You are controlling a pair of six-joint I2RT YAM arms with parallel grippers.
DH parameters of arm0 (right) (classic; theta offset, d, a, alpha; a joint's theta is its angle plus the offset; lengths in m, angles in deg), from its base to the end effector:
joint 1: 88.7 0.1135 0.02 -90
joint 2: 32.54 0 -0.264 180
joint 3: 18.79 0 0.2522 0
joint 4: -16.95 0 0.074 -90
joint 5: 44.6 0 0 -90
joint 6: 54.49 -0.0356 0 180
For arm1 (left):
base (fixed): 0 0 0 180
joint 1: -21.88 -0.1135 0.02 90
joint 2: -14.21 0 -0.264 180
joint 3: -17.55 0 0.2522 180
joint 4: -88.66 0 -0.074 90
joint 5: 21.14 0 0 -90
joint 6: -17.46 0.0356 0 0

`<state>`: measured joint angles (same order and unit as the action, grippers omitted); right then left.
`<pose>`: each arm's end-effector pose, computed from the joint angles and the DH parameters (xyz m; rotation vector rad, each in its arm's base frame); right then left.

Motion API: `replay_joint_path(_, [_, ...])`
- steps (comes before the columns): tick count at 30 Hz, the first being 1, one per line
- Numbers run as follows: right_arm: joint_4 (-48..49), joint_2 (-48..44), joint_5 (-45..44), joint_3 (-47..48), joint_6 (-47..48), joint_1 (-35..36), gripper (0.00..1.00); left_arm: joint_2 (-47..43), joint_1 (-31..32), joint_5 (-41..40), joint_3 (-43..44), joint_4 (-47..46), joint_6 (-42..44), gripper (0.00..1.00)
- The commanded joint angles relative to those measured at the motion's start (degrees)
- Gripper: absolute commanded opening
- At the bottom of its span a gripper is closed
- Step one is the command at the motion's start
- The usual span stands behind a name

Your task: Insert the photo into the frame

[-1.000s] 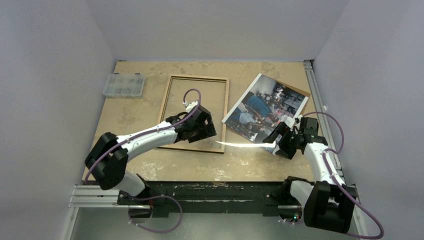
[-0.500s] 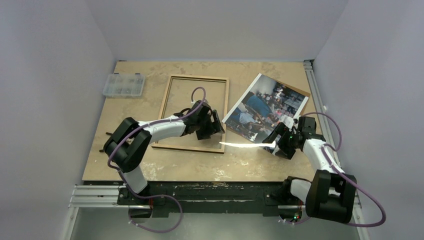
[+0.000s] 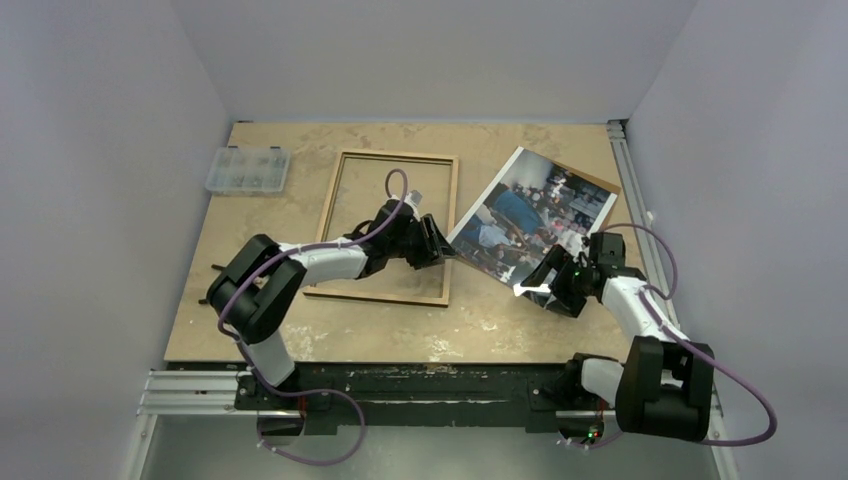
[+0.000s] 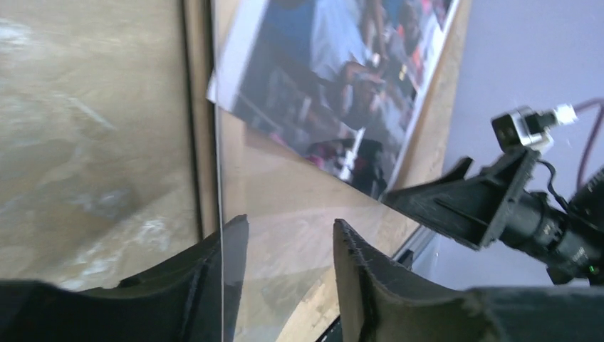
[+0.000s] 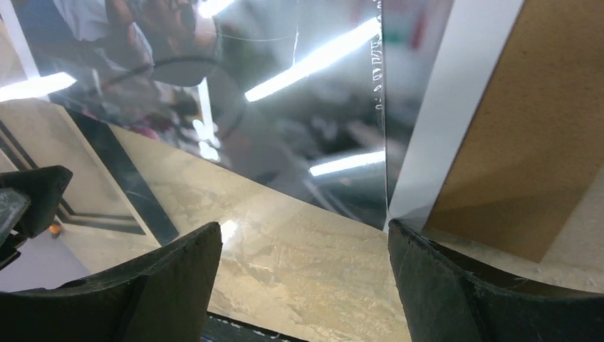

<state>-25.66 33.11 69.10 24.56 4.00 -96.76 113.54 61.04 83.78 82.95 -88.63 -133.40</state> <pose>0.1898 -0.0124 0.1618 0.8007 2.6007 0.6814 0.2726 -0.2338 0.1685 -0.3066 2.4667 -1.1636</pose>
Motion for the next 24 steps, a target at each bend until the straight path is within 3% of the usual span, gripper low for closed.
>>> replay_joint_path(1, [3.74, 1.76, 2.33, -0.66, -1.24, 2.09, 0.85, -0.56, 1.27, 6.61, 2.18, -6.06, -1.02, 0.37])
replay_joint_path(7, [-1.07, -0.85, 0.70, 4.30, 1.20, 2.23, 0.86, -6.21, 1.45, 2.25, 5.04, 5.41, 4.17, 0.00])
replay_joint_path(15, [-5.08, -4.30, 0.38, 10.52, 2.89, 2.23, 0.87, -20.90, 1.46, -6.77, 7.26, 21.89, 10.00, 0.00])
replay_joint_path(17, [-5.25, -3.70, 0.95, 11.22, 3.17, 2.25, 0.87, -24.23, 1.45, -9.10, 7.31, 26.10, 10.56, 0.05])
replay_joint_path(24, [-3.25, -3.28, 3.38, 9.36, 2.83, 2.34, 0.89, -34.27, 1.37, -21.02, 1.34, 40.73, 6.41, 0.04])
